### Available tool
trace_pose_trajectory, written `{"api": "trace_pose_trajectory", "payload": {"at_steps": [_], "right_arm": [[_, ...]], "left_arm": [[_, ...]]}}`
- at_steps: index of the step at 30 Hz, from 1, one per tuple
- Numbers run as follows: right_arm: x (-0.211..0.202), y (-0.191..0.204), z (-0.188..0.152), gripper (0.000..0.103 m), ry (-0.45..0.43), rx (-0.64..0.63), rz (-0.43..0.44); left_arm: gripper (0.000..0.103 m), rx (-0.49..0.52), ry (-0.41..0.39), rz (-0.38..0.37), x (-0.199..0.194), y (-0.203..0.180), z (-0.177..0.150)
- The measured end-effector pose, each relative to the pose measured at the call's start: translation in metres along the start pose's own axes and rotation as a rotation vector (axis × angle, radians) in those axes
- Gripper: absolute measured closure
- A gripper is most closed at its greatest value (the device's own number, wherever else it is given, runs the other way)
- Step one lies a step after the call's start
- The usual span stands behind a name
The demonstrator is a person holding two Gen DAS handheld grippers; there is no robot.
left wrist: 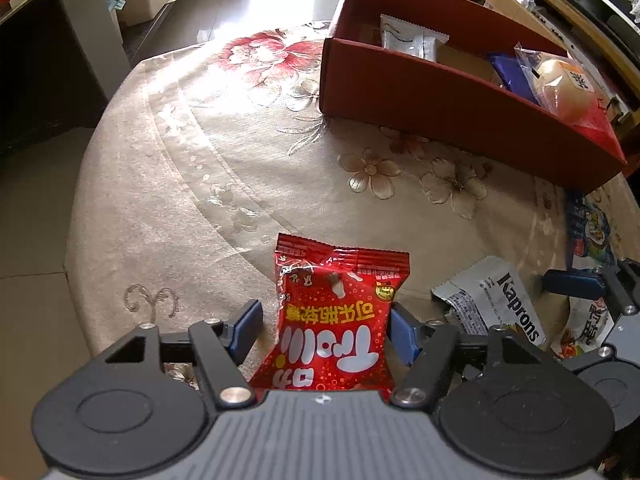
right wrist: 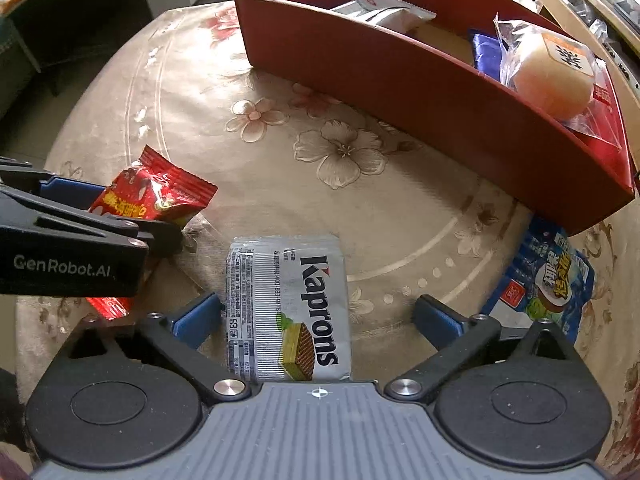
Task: Organize snacks
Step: 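Lift the Trolli bag with left tool while right tool grasps the Kapron wafer pack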
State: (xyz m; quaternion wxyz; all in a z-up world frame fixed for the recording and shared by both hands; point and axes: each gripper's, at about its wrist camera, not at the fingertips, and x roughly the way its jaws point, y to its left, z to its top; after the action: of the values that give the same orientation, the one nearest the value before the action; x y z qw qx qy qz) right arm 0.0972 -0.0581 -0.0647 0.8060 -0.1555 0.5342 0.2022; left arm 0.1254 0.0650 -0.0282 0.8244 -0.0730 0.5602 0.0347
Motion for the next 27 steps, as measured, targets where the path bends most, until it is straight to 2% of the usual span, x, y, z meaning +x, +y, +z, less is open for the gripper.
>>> {"api": "trace_pose_trajectory", "payload": {"at_steps": [2,4,6,8,12,19,27], "right_arm": [[-0.001,-0.001,0.0,0.0,-0.001,-0.003,-0.001],[-0.007,-0.002,-0.001,0.006,-0.012,0.005,-0.008],[-0.014,-0.001,-0.001,0.027,-0.031,0.004,-0.009],[-0.018,-0.002,-0.001,0.038,-0.041,0.013,-0.012],[-0.024,-0.002,-0.005,0.038,-0.058,0.013,-0.046],[-0.042,-0.014,-0.007,0.038,-0.114,0.087,-0.047],[-0.052,-0.022,-0.007,0.038,-0.151,0.112,-0.073]], "left_arm": [[0.035,0.001,-0.002,0.003,0.0,-0.001,0.001],[0.04,0.008,-0.007,0.009,0.001,-0.002,0.001],[0.045,0.017,-0.013,0.019,0.0,-0.005,0.001],[0.048,0.016,-0.014,0.013,-0.001,-0.005,0.0],[0.05,0.016,-0.014,-0.006,-0.004,-0.005,-0.001],[0.051,0.029,-0.037,-0.036,-0.015,-0.012,-0.002],[0.052,0.057,-0.074,-0.049,-0.025,-0.026,0.0]]}}
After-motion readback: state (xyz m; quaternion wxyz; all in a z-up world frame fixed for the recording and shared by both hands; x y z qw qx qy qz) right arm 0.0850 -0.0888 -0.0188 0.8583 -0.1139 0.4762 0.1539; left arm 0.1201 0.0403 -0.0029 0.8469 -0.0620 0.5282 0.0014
